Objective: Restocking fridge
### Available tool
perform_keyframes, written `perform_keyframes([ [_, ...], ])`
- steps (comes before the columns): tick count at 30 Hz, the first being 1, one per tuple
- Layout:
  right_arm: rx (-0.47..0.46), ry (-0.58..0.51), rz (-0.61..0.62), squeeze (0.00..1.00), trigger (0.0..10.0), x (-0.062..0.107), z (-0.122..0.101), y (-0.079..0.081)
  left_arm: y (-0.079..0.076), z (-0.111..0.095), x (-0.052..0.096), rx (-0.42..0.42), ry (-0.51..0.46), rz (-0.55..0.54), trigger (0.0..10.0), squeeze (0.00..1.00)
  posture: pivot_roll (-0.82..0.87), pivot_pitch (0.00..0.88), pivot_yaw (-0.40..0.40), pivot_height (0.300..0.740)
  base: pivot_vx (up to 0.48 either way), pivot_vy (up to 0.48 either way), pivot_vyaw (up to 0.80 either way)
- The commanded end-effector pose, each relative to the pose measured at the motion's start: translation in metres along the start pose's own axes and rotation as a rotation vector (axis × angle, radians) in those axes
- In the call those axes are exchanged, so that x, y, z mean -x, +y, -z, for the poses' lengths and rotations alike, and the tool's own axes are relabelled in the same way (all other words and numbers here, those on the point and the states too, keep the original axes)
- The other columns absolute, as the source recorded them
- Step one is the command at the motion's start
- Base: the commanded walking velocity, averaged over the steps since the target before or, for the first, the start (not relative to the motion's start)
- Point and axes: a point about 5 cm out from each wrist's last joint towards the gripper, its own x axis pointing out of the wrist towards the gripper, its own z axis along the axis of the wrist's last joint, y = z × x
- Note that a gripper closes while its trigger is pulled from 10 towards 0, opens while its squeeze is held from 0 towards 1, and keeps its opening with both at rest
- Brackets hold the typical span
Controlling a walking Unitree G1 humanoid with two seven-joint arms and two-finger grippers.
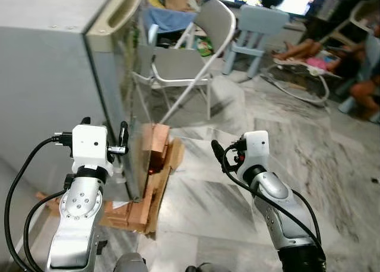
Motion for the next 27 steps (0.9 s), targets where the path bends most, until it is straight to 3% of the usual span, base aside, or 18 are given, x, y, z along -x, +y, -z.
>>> perform_keyframes([
  [1,-0.001,-0.016,-0.003,0.0,10.0,0.003,-0.005,-0.003,-0.001,0.006,0.003,0.011,0.039,-0.005,10.0,0.0,0.16,0.082,-0.121,0.74,0.0,0.0,0.0],
  [9,-0.061,0.032,-0.011,0.0,10.0,0.005,0.0,-0.002,0.013,0.011,-0.002,-0.011,0.063,-0.074,10.0,0.0,0.16,0.103,-0.127,0.74,0.0,0.0,0.0],
  [11,-0.061,0.037,-0.007,0.0,10.0,0.005,0.0,-0.001,0.012,0.009,-0.008,0.011,0.054,-0.036,10.0,0.0,0.15,0.11,-0.131,0.74,0.0,0.0,0.0],
  [12,-0.067,0.049,-0.019,0.0,10.0,0.006,0.001,0.0,0.007,0.005,-0.016,0.042,0.041,0.033,10.0,0.0,0.14,0.113,-0.132,0.74,0.0,0.0,0.0],
  [16,-0.067,0.049,-0.019,0.0,10.0,0.006,0.001,0.0,0.007,0.005,-0.016,0.042,0.041,0.033,10.0,0.0,0.14,0.113,-0.132,0.74,0.0,0.0,0.0],
  [19,-0.071,0.034,-0.036,0.0,10.0,0.011,-0.003,-0.001,-0.003,0.002,-0.034,0.031,0.039,0.156,10.0,0.0,0.12,0.122,-0.127,0.74,0.0,0.0,0.0],
  [27,-0.078,0.064,-0.033,0.0,10.0,0.018,0.001,-0.003,-0.011,0.003,-0.042,0.028,0.041,0.21,10.0,0.0,0.11,0.131,-0.119,0.74,0.0,0.0,-0.54],
])
